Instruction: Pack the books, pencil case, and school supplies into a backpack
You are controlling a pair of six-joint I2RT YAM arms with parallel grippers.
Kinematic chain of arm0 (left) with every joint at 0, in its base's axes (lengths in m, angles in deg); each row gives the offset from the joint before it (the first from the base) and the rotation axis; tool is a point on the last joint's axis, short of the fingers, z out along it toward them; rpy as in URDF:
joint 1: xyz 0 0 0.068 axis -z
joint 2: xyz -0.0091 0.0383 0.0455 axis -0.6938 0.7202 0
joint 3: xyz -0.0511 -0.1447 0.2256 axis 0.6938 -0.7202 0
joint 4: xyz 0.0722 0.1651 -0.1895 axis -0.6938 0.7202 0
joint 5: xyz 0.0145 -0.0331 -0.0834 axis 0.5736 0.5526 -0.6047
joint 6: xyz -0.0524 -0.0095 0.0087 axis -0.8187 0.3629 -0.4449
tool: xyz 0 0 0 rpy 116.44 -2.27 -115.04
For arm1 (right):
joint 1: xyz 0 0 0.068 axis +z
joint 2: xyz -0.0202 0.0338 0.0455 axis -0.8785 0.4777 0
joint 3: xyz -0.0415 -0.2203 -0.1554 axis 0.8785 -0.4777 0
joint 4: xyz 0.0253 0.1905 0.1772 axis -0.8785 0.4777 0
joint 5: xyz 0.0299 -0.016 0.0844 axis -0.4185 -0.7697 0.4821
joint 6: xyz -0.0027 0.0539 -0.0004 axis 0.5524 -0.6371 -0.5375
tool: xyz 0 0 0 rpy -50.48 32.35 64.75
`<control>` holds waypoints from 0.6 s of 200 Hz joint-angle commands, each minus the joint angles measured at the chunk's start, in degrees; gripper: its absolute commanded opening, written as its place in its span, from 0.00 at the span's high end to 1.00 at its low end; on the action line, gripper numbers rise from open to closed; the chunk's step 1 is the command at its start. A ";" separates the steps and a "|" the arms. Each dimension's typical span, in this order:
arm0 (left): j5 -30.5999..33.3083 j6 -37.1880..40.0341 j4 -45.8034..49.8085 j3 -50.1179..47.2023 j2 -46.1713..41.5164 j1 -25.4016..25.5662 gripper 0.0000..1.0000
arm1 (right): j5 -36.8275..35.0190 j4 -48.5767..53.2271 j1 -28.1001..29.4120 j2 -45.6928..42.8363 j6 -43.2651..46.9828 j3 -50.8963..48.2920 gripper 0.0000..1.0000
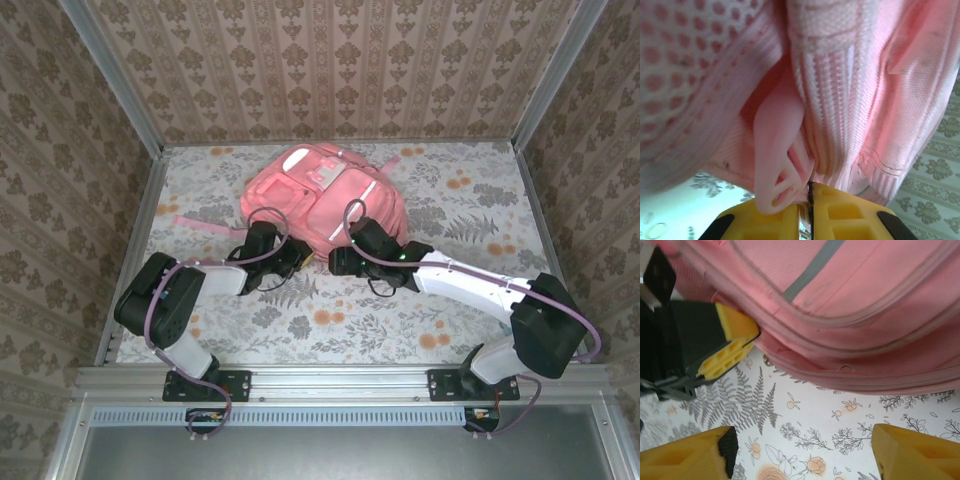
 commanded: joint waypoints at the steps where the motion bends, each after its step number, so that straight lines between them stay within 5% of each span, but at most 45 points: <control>1: -2.83 1.72 -1.02 4.63 -0.56 1.25 0.89 | -2.49 -0.10 0.95 1.17 1.73 0.52 0.34; 51: -4.66 2.47 0.86 9.39 0.71 2.76 0.89 | -0.94 -6.11 1.40 4.68 4.02 -1.13 0.54; 120: -5.61 2.49 2.08 11.66 2.06 3.30 0.90 | -13.57 -10.65 1.01 13.87 4.71 2.71 0.67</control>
